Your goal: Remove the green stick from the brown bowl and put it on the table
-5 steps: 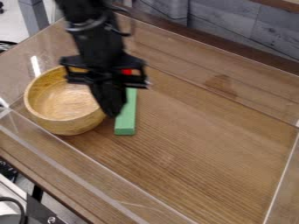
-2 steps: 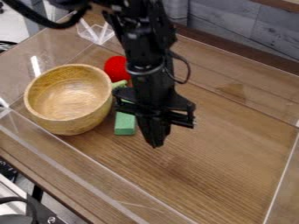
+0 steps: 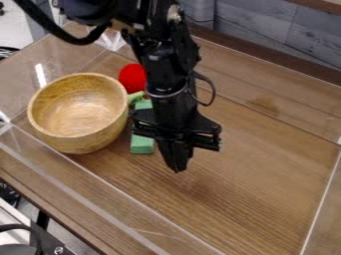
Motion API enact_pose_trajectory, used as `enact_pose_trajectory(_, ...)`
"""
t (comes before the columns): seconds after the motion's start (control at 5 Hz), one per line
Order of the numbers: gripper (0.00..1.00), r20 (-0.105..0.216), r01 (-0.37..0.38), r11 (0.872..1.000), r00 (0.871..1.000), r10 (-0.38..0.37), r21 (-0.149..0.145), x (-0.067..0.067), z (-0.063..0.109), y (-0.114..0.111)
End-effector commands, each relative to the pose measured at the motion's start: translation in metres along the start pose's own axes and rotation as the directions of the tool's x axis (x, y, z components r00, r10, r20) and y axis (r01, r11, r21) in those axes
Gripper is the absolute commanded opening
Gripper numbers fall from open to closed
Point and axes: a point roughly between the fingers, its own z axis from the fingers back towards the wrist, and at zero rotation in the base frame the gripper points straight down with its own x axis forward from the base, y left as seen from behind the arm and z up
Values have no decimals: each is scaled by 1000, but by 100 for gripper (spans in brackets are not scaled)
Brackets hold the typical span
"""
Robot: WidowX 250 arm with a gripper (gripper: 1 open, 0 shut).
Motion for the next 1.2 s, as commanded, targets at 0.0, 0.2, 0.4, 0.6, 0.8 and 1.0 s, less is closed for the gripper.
enact_pose_trajectory(0.0,0,29,-45,999,999,45,5,9,-3,6)
enact_pose_trajectory(0.2,0,29,-2,1000,1000,1,14,9,-9,0)
enact_pose_trajectory(0.4,0,33,60,998,998,-62,32,9,-18,-8)
enact_pose_trajectory(0.6,0,32,141,989,989,-143,39,4,-20,-1)
enact_pose_trajectory(0.8,0,41,185,982,982,-186,36,1,-18,5)
enact_pose_trajectory(1.0,0,56,179,983,982,-180,33,4,-15,2)
